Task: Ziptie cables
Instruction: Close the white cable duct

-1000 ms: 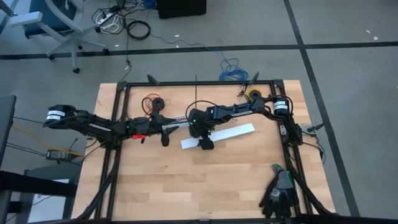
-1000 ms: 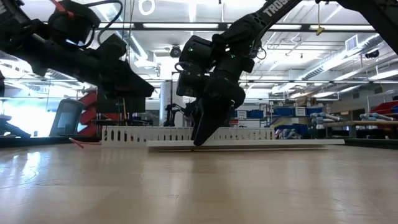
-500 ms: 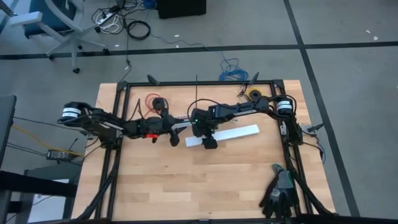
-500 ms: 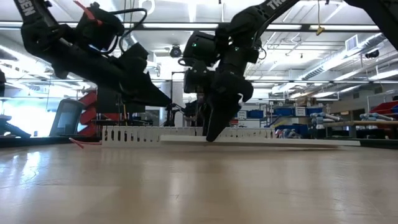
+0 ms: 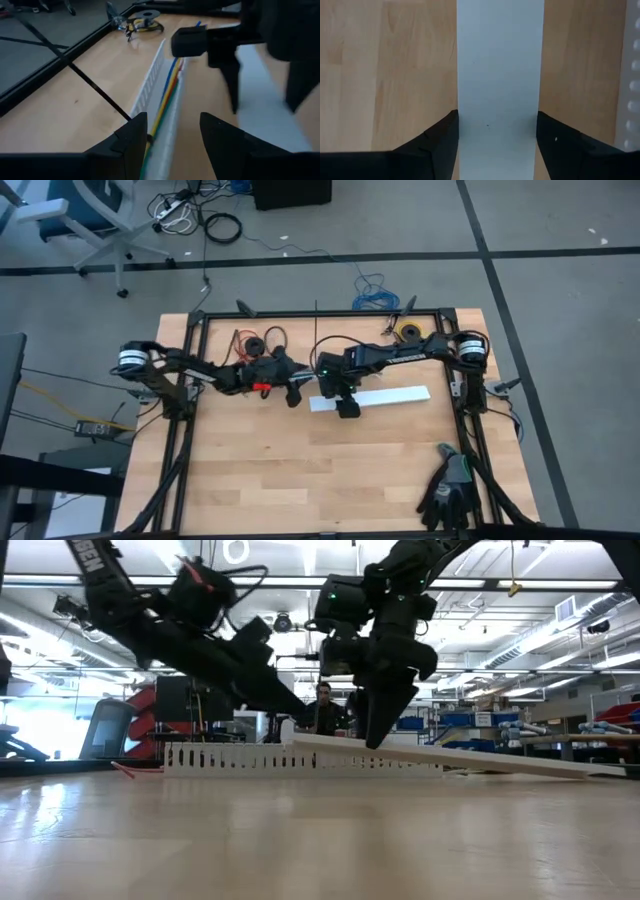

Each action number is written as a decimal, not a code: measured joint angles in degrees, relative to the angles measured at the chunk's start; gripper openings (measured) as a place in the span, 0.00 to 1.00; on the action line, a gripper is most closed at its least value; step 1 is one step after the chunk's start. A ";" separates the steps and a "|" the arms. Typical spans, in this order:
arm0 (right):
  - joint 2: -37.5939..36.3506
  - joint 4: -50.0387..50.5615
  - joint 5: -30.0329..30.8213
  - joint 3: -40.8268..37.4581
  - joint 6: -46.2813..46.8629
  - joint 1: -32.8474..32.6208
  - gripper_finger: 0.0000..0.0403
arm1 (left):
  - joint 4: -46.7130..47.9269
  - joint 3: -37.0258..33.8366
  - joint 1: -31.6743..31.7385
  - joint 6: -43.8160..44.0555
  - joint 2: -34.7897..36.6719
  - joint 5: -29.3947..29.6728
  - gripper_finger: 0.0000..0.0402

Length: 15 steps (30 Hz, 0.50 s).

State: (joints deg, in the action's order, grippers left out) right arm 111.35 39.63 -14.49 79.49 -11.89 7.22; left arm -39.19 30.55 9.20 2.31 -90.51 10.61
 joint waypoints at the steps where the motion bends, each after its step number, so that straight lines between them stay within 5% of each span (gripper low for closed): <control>1: -0.46 -0.12 0.03 -0.72 0.48 0.00 0.58 | 0.77 1.25 0.60 -0.61 -0.90 -1.07 0.48; 15: -7.85 -2.82 1.65 -9.77 5.07 -0.04 0.58 | 5.22 17.43 5.00 -7.42 -14.28 -9.17 0.49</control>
State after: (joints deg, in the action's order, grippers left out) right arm 103.51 36.81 -12.84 69.72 -6.82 7.18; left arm -33.97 47.98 14.20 -5.11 -104.80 1.44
